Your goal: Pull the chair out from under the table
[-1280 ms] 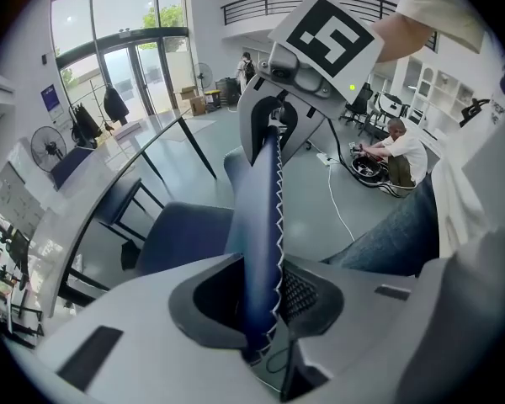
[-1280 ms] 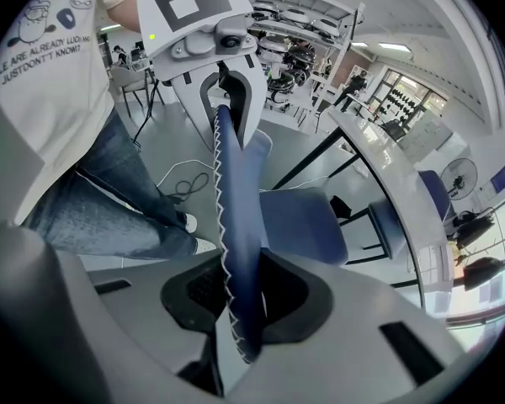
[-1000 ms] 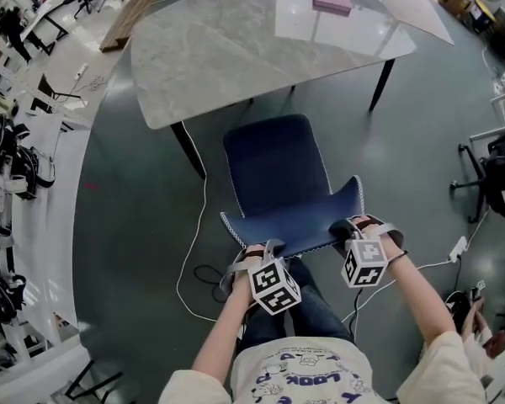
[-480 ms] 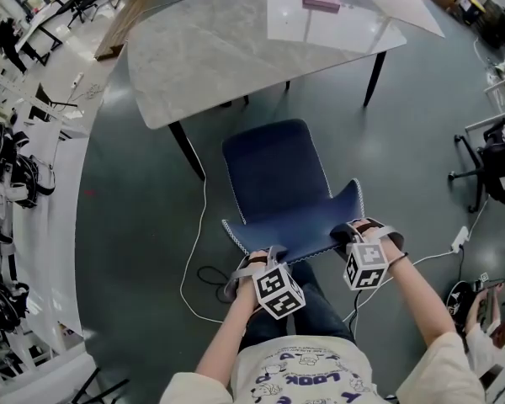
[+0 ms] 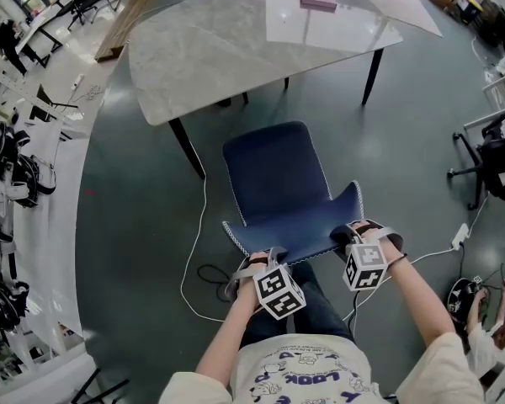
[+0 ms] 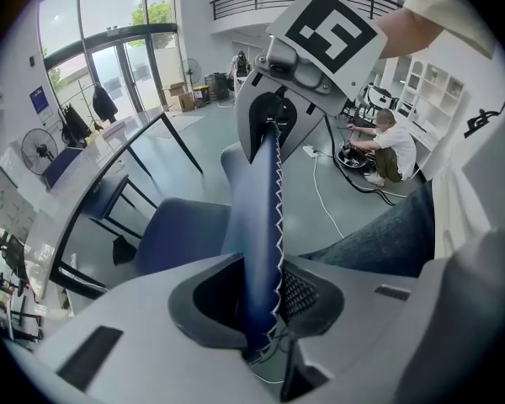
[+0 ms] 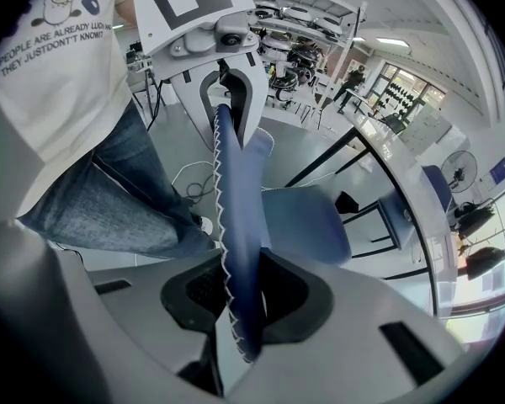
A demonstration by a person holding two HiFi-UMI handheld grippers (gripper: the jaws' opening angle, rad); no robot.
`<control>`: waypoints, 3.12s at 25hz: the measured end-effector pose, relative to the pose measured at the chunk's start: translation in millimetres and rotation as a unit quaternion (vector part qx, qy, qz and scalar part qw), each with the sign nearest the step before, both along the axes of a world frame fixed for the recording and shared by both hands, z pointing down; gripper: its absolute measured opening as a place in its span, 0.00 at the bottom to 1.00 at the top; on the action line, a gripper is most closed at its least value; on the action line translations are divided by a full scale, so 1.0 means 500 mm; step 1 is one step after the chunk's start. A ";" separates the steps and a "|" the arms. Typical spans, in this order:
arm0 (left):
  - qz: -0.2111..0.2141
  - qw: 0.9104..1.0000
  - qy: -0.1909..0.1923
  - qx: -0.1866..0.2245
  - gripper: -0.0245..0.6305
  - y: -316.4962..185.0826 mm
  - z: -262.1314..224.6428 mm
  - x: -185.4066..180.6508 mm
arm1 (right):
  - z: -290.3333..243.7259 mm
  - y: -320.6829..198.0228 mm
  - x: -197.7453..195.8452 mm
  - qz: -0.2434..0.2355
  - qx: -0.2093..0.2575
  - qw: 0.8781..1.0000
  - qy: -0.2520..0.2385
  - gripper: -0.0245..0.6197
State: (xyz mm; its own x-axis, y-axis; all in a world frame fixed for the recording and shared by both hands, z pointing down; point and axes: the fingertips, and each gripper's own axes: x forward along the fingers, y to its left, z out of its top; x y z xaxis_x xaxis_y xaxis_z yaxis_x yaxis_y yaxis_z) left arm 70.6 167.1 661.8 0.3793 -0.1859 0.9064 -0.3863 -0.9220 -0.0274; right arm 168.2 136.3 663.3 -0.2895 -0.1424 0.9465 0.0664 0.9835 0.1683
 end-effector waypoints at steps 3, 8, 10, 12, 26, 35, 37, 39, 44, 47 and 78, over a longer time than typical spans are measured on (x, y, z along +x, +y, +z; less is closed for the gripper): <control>0.003 1.000 -0.001 0.001 0.19 0.008 0.000 0.003 | 0.001 0.010 0.003 0.002 -0.001 1.000 -0.001 0.17; 0.001 1.000 0.005 0.003 0.19 0.012 0.001 0.003 | 0.002 0.016 0.002 0.007 0.004 1.000 -0.005 0.18; -0.002 1.000 0.010 0.001 0.20 0.012 0.001 0.000 | 0.001 0.014 0.000 0.010 0.003 1.000 -0.005 0.19; -0.007 1.000 0.014 0.000 0.22 0.011 0.000 -0.002 | 0.000 0.014 -0.003 0.014 0.002 1.000 -0.006 0.20; -0.038 0.995 0.078 -0.044 0.43 0.005 -0.052 -0.018 | -0.050 0.012 -0.021 0.093 -0.043 0.991 -0.085 0.45; -0.100 0.979 0.178 -0.003 0.37 -0.069 -0.212 -0.042 | -0.155 -0.009 -0.059 0.107 -0.040 0.982 -0.151 0.42; -0.115 0.976 0.185 0.022 0.33 -0.102 -0.249 -0.059 | -0.194 -0.035 -0.071 0.125 -0.029 0.975 -0.181 0.41; -0.131 0.971 0.193 0.050 0.27 -0.134 -0.289 -0.076 | -0.238 -0.069 -0.080 0.148 -0.009 0.966 -0.214 0.38; -0.189 0.947 0.223 0.136 0.14 -0.218 -0.397 -0.118 | -0.349 -0.154 -0.095 0.216 0.037 0.929 -0.299 0.27; -0.239 0.920 0.251 0.185 0.09 -0.264 -0.469 -0.142 | -0.421 -0.204 -0.091 0.247 0.082 0.903 -0.343 0.21; -0.408 0.774 0.340 0.344 0.07 -0.287 -0.717 -0.293 | -0.716 -0.271 -0.076 0.378 0.230 0.722 -0.532 0.05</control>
